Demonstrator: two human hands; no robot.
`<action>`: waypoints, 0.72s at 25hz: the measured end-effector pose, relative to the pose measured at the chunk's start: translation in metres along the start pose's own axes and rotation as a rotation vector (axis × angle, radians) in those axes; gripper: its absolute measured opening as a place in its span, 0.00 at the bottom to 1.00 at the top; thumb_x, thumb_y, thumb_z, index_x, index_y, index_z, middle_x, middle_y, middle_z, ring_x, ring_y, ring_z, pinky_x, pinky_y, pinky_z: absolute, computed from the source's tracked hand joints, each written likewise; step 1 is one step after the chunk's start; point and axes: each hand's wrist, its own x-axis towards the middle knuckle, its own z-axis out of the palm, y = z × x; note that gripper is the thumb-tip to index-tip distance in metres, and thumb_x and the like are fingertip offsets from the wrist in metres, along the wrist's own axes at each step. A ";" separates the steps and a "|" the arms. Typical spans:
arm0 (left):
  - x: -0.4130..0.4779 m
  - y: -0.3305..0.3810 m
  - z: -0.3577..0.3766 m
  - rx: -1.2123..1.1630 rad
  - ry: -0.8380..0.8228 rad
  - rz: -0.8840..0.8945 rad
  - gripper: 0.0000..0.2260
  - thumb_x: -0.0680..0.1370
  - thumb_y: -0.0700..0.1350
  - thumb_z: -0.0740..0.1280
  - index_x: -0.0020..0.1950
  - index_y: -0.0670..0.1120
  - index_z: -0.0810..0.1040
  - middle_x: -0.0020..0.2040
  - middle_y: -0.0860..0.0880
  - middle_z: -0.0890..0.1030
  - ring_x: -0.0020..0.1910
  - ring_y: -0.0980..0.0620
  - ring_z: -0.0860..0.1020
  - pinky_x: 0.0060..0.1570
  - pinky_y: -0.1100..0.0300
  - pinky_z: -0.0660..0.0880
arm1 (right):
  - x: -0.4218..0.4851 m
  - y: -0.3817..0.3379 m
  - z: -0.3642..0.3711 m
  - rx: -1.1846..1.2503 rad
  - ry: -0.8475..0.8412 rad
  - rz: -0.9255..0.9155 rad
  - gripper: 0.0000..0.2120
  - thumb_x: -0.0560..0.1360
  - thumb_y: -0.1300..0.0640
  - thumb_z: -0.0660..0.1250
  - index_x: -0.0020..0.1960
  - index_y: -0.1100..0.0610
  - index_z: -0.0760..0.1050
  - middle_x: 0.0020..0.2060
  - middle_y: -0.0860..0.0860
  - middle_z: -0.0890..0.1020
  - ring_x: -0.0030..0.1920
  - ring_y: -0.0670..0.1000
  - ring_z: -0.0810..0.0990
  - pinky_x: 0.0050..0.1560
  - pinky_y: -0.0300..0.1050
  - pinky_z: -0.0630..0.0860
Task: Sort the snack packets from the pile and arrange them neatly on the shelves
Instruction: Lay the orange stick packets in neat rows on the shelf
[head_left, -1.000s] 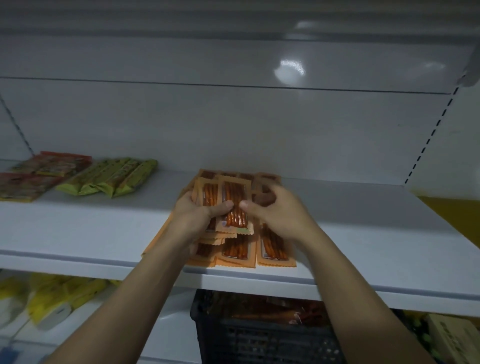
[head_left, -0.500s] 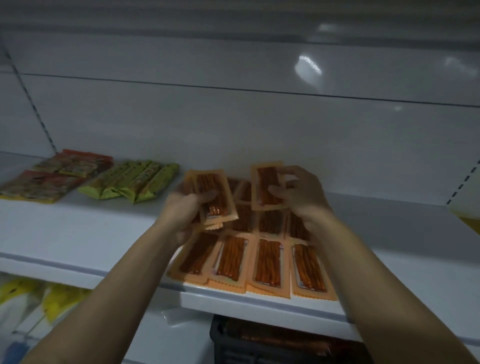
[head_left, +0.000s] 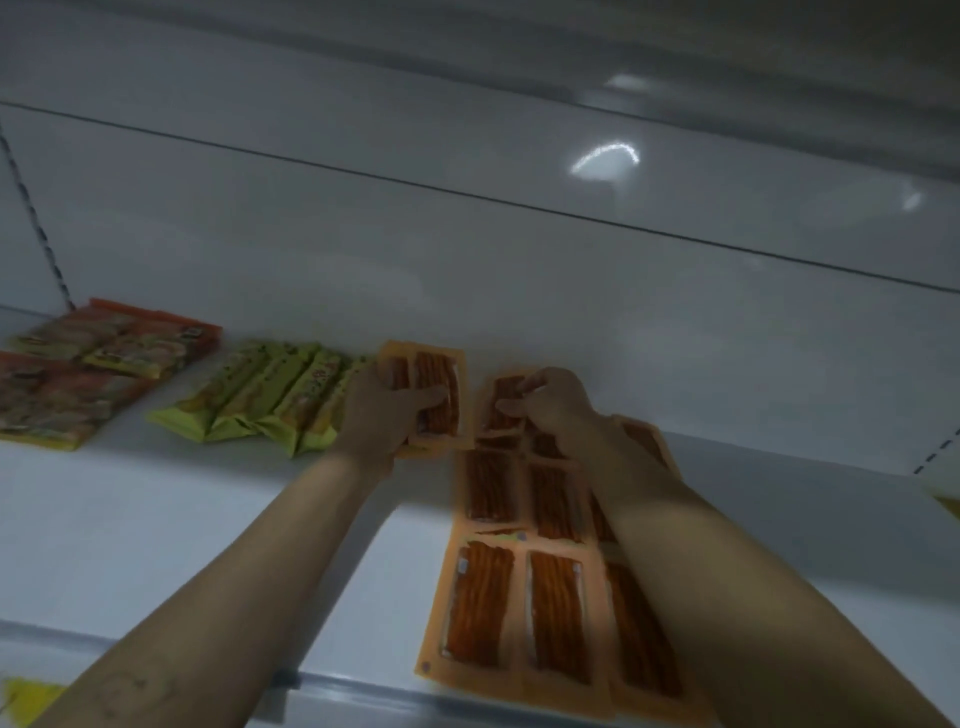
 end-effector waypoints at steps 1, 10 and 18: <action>0.006 -0.002 -0.001 0.000 -0.013 -0.002 0.13 0.70 0.33 0.74 0.53 0.37 0.81 0.49 0.38 0.84 0.46 0.39 0.83 0.38 0.49 0.82 | 0.002 0.001 0.006 -0.069 0.007 0.001 0.17 0.65 0.62 0.80 0.37 0.52 0.71 0.36 0.50 0.78 0.37 0.52 0.79 0.37 0.45 0.78; 0.023 -0.018 -0.006 -0.082 -0.107 -0.042 0.24 0.64 0.40 0.79 0.57 0.37 0.80 0.52 0.38 0.84 0.50 0.38 0.83 0.48 0.36 0.80 | 0.005 0.006 0.027 -0.609 0.116 -0.031 0.14 0.69 0.56 0.70 0.54 0.56 0.82 0.55 0.57 0.81 0.59 0.58 0.77 0.57 0.46 0.75; 0.014 -0.017 0.004 -0.154 -0.169 -0.044 0.11 0.73 0.34 0.73 0.55 0.36 0.81 0.47 0.40 0.85 0.42 0.44 0.85 0.38 0.47 0.83 | -0.026 -0.021 0.009 0.024 -0.250 -0.120 0.17 0.68 0.50 0.78 0.54 0.50 0.77 0.43 0.53 0.86 0.37 0.48 0.84 0.34 0.41 0.78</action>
